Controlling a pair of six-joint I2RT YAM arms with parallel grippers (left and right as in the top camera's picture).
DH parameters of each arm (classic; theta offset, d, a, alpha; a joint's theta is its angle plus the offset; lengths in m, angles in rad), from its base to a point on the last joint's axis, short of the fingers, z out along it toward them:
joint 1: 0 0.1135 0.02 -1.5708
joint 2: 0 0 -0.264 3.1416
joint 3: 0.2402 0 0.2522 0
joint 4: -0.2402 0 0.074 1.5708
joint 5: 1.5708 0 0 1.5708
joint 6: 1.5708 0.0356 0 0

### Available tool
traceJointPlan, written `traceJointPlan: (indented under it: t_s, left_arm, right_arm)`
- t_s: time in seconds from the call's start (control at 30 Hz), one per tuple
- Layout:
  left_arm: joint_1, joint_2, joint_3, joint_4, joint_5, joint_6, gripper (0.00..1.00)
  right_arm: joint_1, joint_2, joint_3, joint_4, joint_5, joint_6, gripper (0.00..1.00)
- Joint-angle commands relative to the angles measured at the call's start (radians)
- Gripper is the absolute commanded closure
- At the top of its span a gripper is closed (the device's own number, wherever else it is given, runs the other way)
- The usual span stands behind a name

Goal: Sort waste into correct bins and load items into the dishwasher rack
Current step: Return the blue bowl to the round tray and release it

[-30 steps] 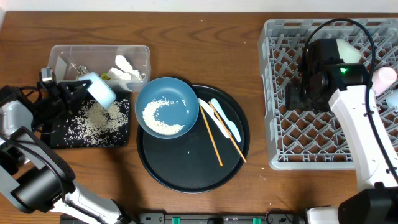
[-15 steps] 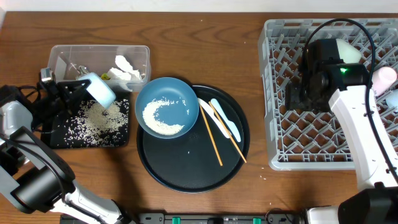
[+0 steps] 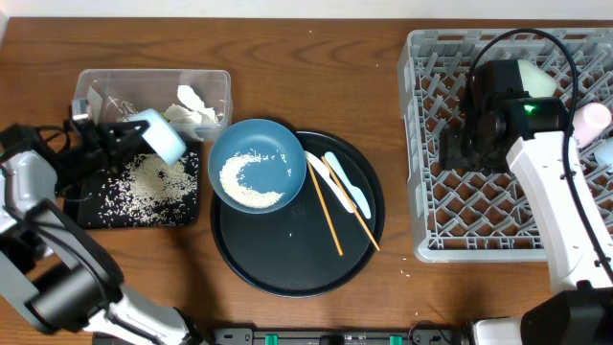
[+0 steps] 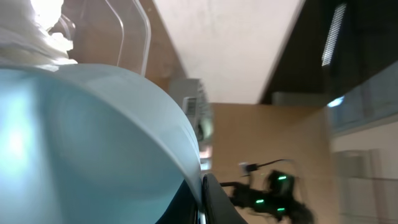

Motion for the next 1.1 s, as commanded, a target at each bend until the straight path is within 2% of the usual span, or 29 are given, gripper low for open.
traceJointPlan:
  t_s: [0.0, 0.13, 0.3, 0.5, 0.77, 0.87, 1.07]
  left_arm:
    - [-0.049, -0.151, -0.002, -0.007, -0.175, 0.025, 0.94]
    - [-0.152, -0.300, -0.002, -0.007, -0.364, 0.007, 0.94]
    - [-0.349, -0.440, -0.002, -0.012, -0.593, -0.009, 0.94]
    - [-0.615, -0.443, -0.004, -0.027, -0.916, -0.030, 0.94]
    - [-0.885, -0.293, -0.004, -0.002, -1.109, -0.030, 0.94]
    - [-0.945, -0.233, -0.004, 0.009, -1.159, -0.034, 0.94]
    - [-1.006, -0.138, -0.004, 0.029, -1.168, -0.045, 0.94]
  right_arm:
    - [0.003, 0.000, -0.001, 0.002, 0.011, 0.011, 0.37]
    - [0.003, 0.000, -0.001, 0.003, 0.013, 0.011, 0.36]
    - [0.003, 0.000, -0.001, 0.003, 0.015, 0.011, 0.36]
    - [0.003, 0.000, -0.001, 0.003, 0.014, 0.011, 0.36]
    - [0.003, 0.000, -0.001, 0.002, 0.014, 0.011, 0.36]
    - [0.003, 0.000, -0.001, 0.000, 0.014, 0.011, 0.36]
    - [0.003, 0.000, -0.001, -0.005, 0.014, 0.010, 0.35]
